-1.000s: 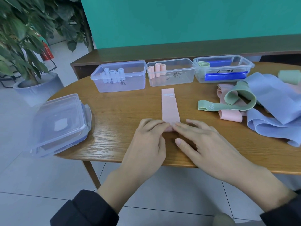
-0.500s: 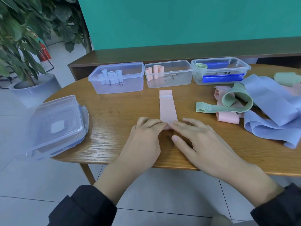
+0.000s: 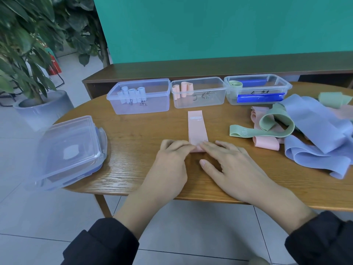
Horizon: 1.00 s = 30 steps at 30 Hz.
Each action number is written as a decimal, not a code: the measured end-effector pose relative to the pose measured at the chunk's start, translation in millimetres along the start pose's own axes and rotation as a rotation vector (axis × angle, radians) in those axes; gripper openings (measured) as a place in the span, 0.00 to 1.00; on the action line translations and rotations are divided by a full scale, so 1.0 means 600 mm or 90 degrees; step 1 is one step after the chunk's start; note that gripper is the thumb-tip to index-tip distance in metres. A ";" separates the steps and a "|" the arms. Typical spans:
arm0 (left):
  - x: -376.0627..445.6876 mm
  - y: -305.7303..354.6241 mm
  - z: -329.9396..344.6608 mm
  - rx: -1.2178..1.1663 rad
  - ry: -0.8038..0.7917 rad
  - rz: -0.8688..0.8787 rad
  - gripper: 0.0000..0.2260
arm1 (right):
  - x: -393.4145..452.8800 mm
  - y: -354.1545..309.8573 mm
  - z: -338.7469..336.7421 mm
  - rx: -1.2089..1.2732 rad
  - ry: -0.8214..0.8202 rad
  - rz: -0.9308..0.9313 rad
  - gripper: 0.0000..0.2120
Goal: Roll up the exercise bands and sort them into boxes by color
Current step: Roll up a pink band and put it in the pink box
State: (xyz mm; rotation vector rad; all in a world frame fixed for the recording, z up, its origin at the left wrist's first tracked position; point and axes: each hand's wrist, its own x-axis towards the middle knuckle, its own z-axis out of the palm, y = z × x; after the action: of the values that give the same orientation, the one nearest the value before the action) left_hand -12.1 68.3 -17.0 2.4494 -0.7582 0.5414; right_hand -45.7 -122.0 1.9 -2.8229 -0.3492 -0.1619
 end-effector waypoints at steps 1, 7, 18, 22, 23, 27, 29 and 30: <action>0.001 -0.001 0.000 0.001 -0.005 -0.002 0.24 | 0.001 -0.001 0.000 -0.001 -0.002 0.002 0.27; 0.007 -0.014 0.006 0.012 -0.031 -0.002 0.25 | -0.003 -0.002 -0.002 0.018 0.024 -0.003 0.26; 0.014 -0.007 0.004 -0.015 -0.030 -0.061 0.25 | 0.012 0.002 -0.008 0.001 -0.028 0.004 0.28; 0.023 -0.007 0.005 -0.012 -0.038 -0.027 0.19 | 0.019 0.007 -0.006 0.009 -0.033 -0.001 0.28; 0.027 -0.007 0.006 -0.016 -0.036 -0.018 0.17 | 0.019 0.007 -0.005 0.011 -0.034 -0.003 0.28; 0.044 -0.011 0.012 -0.031 -0.019 -0.024 0.11 | 0.022 0.010 -0.001 0.012 -0.033 -0.005 0.29; 0.052 -0.013 0.015 -0.046 -0.019 -0.042 0.08 | 0.022 0.011 0.000 0.010 -0.030 -0.007 0.29; 0.055 -0.012 0.015 -0.057 -0.018 -0.052 0.07 | 0.022 0.012 0.000 0.010 -0.032 -0.008 0.29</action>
State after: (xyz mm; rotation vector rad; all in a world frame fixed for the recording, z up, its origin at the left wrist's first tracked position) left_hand 19.7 54.9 -10.1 2.3983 -0.6751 0.4338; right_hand -31.0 -125.9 1.7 -2.8129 -0.3780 -0.0916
